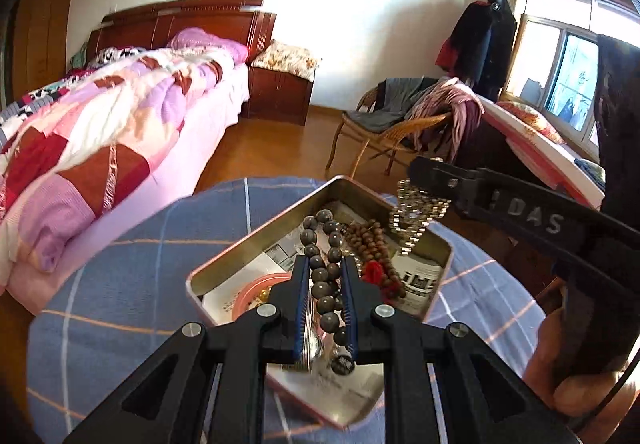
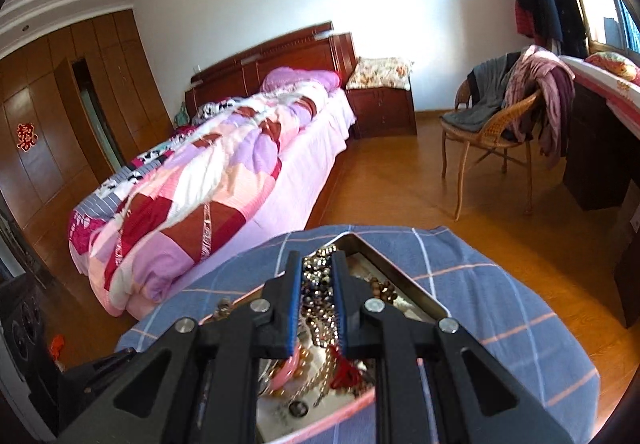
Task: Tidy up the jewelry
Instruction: 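Carry both bead pieces into the pink tin and open both tools, then withdraw both tools from the tin toward the two bangles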
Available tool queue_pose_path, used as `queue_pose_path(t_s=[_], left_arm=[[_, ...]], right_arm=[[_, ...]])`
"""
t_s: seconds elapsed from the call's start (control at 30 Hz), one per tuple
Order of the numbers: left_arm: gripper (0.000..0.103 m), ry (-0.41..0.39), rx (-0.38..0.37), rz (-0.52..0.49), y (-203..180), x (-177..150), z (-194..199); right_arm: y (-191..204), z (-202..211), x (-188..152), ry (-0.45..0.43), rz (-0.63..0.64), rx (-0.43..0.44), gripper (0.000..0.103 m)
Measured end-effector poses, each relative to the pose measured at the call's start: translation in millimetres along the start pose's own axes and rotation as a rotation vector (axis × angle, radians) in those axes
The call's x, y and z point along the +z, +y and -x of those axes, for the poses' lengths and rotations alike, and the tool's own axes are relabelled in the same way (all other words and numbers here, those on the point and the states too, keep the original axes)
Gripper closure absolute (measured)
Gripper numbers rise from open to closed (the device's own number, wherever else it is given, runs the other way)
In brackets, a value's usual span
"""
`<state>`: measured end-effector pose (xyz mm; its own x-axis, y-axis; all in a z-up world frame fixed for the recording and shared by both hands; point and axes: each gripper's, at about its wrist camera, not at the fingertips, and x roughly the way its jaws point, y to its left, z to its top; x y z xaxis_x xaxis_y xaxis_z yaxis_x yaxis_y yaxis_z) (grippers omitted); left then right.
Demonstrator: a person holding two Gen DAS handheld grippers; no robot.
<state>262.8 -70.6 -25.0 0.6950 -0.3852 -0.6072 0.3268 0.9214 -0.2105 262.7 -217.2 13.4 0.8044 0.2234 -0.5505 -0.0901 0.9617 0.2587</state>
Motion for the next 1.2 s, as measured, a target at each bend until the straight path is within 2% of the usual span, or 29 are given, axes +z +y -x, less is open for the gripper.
queue_pose_path(t_s=[0.1, 0.37, 0.47, 0.5, 0.57, 0.63, 0.7, 0.77, 0.83, 0.87, 1.0, 1.2], left_arm=[[0.088, 0.027, 0.011, 0.0, 1.1, 0.0, -16.8], [0.088, 0.079, 0.067, -0.003, -0.8, -0.2, -40.3], [0.088, 0.085, 0.081, -0.007, -2.5, 0.7, -41.2], [0.087, 0.087, 0.086, -0.006, -3.1, 1.3, -42.4], [0.082, 0.092, 0.102, -0.003, -4.2, 1.5, -42.4], [0.058, 0.105, 0.13, 0.003, -5.3, 1.7, -42.4], [0.045, 0.104, 0.136, 0.013, -5.2, 3.0, -40.7], [0.041, 0.087, 0.139, 0.015, -5.9, 4.3, -32.2], [0.034, 0.078, 0.145, 0.015, -6.9, 5.7, -24.1], [0.032, 0.07, 0.148, 0.014, -7.9, 5.5, -17.4], [0.03, 0.053, 0.172, 0.012, -7.4, 1.7, 1.6], [0.028, 0.058, 0.221, -0.008, -3.9, -13.2, 21.6]], right_arm=[[-9.6, -23.5, -3.7, 0.053, -0.02, 0.006, 0.085], [-20.3, -51.2, -10.4, 0.128, -0.04, -0.005, 0.085], [-26.3, -55.4, -11.5, 0.145, -0.062, -0.001, 0.078], [-26.7, -56.6, -11.4, 0.152, -0.074, 0.01, 0.068], [-30.7, -51.6, -11.9, 0.146, -0.105, 0.027, 0.059], [-30.0, -46.8, -11.4, 0.139, -0.112, 0.025, 0.059], [-29.4, -35.0, -11.2, 0.122, -0.122, 0.026, 0.059], [-29.2, -25.0, -9.5, 0.106, -0.126, 0.027, 0.058], [-26.7, -18.2, -7.3, 0.093, -0.125, 0.02, 0.051], [-24.8, -10.8, -7.3, 0.08, -0.124, 0.009, 0.047], [-18.7, 11.2, -9.4, 0.042, -0.129, -0.006, 0.042], [-7.0, 34.8, -24.6, 0.027, -0.136, -0.028, 0.04]])
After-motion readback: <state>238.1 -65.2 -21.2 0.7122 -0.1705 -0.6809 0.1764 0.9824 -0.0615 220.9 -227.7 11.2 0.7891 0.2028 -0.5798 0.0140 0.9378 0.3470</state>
